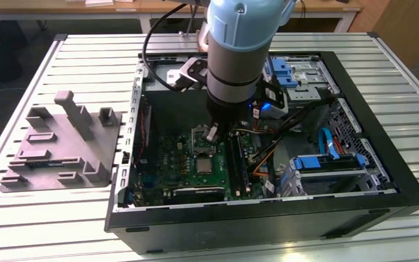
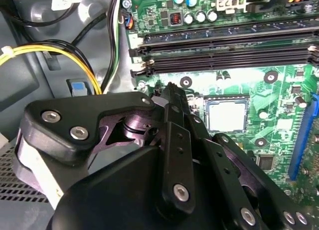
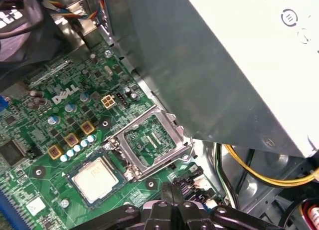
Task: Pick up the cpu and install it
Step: 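Close the cpu cover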
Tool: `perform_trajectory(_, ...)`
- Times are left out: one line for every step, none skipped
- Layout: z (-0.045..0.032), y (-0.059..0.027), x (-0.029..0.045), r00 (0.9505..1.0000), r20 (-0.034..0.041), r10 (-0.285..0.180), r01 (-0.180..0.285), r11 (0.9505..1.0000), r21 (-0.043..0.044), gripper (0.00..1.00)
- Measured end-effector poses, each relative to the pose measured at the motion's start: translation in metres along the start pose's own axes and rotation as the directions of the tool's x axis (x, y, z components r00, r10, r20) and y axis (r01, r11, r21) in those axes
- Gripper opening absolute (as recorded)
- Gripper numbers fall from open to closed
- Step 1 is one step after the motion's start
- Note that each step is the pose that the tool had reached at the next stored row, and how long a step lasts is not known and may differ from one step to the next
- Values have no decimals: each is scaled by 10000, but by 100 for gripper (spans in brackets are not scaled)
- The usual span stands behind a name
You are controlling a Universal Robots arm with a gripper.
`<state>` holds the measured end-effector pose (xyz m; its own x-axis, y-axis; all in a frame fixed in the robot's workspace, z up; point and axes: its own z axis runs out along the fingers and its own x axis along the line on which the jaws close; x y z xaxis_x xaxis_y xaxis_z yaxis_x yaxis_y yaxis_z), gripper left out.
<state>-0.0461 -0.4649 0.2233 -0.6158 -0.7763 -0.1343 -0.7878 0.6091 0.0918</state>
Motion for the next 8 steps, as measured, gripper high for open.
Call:
perform_trajectory(4, 1, -5, 10000, -2, 0, 0, 10000, 0, 11)
perform_trajectory(9, 3, -12, 10000, -3, -1, 1, 10000, 0, 11)
perform_trajectory(15, 7, -20, 10000, -3, -2, 2, 10000, 0, 11)
perform_trajectory(21, 11, -29, 10000, -2, -2, 2, 10000, 0, 11)
perform_trajectory(25, 16, -37, 10000, -2, -1, 1, 10000, 0, 11)
perform_trajectory(29, 20, -46, 10000, -1, -1, 1, 10000, 0, 11)
perform_trajectory(32, 24, -54, 10000, -2, -1, 1, 10000, 0, 11)
perform_trajectory(35, 28, -60, 10000, -1, -1, 1, 10000, -1, 11)
